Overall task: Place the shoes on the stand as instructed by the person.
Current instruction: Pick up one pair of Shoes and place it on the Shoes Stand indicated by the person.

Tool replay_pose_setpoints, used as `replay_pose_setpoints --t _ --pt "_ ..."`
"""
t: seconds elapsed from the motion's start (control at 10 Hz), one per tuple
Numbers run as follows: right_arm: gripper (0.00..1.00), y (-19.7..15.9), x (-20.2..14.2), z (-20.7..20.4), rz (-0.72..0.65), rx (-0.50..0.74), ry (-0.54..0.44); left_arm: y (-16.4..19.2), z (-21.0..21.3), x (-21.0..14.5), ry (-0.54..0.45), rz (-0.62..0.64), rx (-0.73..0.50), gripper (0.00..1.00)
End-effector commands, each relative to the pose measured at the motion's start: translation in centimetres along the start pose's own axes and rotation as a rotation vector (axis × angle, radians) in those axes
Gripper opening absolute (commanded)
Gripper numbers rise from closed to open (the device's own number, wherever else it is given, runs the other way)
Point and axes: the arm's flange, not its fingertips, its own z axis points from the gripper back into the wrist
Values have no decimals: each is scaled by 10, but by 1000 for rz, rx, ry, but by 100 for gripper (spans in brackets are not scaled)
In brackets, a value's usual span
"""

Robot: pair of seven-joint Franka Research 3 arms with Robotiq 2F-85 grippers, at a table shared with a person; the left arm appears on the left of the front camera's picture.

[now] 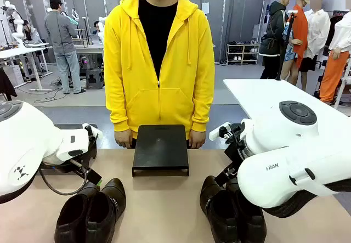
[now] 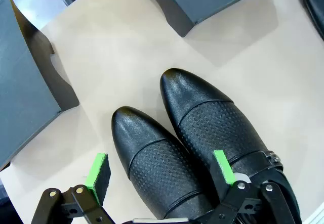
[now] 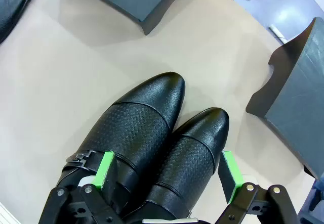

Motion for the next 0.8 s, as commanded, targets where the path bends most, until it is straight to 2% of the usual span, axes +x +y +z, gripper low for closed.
replay_pose_setpoints --t 0.0,0.7 --pt "100 0 0 0 0 0 0 0 0 0 0 0 0 100" --pt "100 0 0 0 0 0 0 0 0 0 0 0 0 100"
